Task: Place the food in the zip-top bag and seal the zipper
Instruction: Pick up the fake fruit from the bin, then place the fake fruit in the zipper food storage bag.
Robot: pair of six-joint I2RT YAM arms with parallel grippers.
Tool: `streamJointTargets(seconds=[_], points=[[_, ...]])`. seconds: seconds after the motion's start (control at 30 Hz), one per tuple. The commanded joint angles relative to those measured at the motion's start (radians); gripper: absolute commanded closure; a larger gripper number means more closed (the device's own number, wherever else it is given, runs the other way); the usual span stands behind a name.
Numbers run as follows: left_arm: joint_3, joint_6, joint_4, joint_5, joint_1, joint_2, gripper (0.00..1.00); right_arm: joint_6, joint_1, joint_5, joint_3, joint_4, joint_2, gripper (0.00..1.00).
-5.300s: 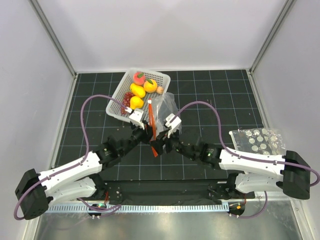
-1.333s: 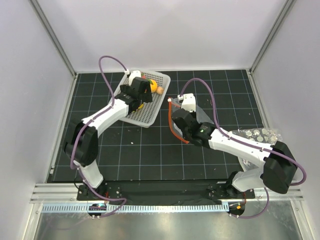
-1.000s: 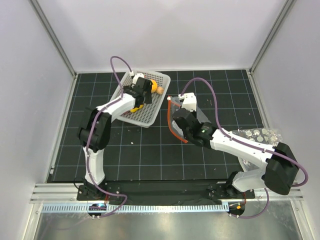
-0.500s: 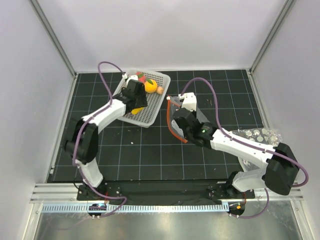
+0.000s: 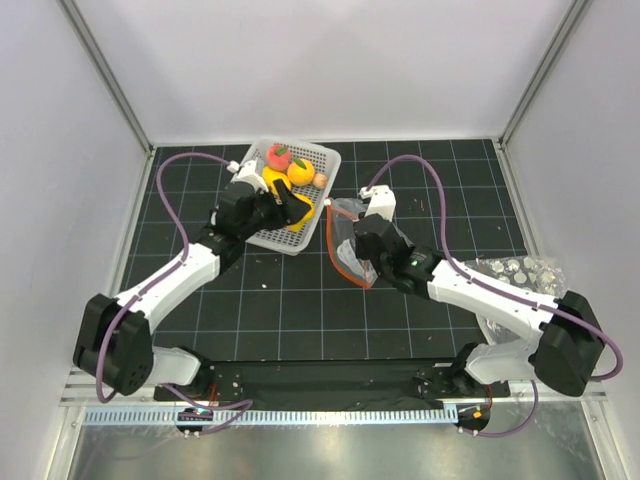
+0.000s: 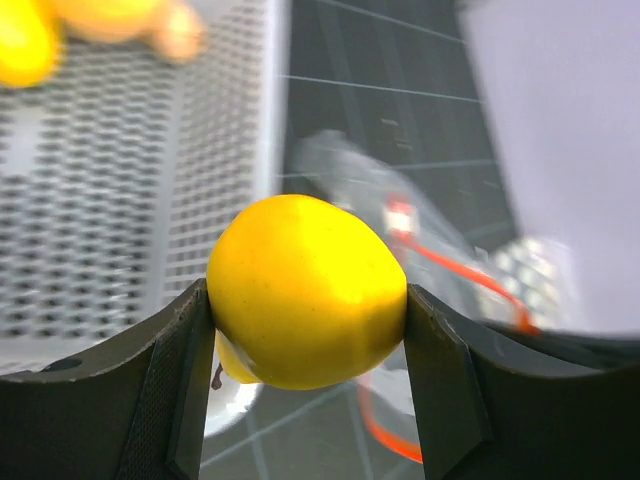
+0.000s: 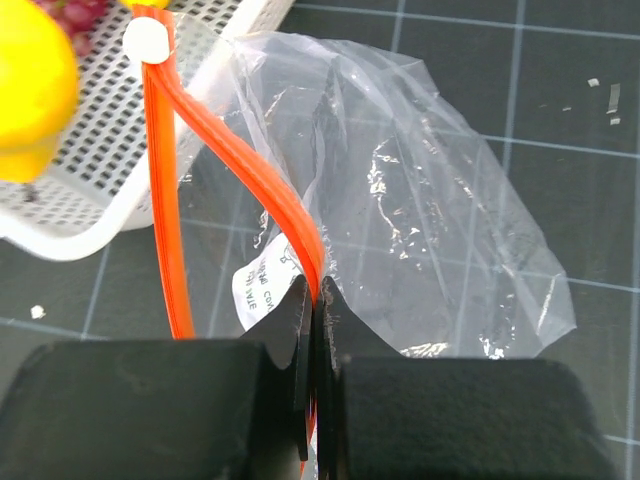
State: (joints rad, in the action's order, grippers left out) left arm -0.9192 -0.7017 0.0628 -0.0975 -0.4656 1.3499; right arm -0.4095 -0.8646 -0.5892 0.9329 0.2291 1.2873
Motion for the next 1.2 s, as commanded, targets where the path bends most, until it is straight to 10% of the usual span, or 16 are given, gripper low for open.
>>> streamJointTargets(seconds=[0.0, 0.43, 0.87, 1.03, 1.17], points=[[0.026, -0.048, 0.274, -0.212, -0.057, -0.078, 0.69, -0.029, 0.007, 0.081, -0.003, -0.059, -0.052, 0.99], [0.12, -0.119, 0.719, -0.453, -0.148, -0.077, 0.65, -0.118, 0.099, 0.31, -0.083, -0.151, -0.192, 0.99], [0.057, 0.037, 0.553, -0.242, -0.278, 0.005, 0.64, -0.167, 0.191, 0.327, -0.17, -0.194, -0.361, 0.99], [-0.007, 0.096, 0.367, -0.156, -0.304, 0.025, 0.17, -0.172, 0.193, 0.235, -0.187, -0.18, -0.399, 0.99], [-0.03, 0.108, 0.321, -0.148, -0.306, 0.023, 0.06, -0.175, 0.193, 0.223, -0.18, -0.162, -0.381, 0.99]])
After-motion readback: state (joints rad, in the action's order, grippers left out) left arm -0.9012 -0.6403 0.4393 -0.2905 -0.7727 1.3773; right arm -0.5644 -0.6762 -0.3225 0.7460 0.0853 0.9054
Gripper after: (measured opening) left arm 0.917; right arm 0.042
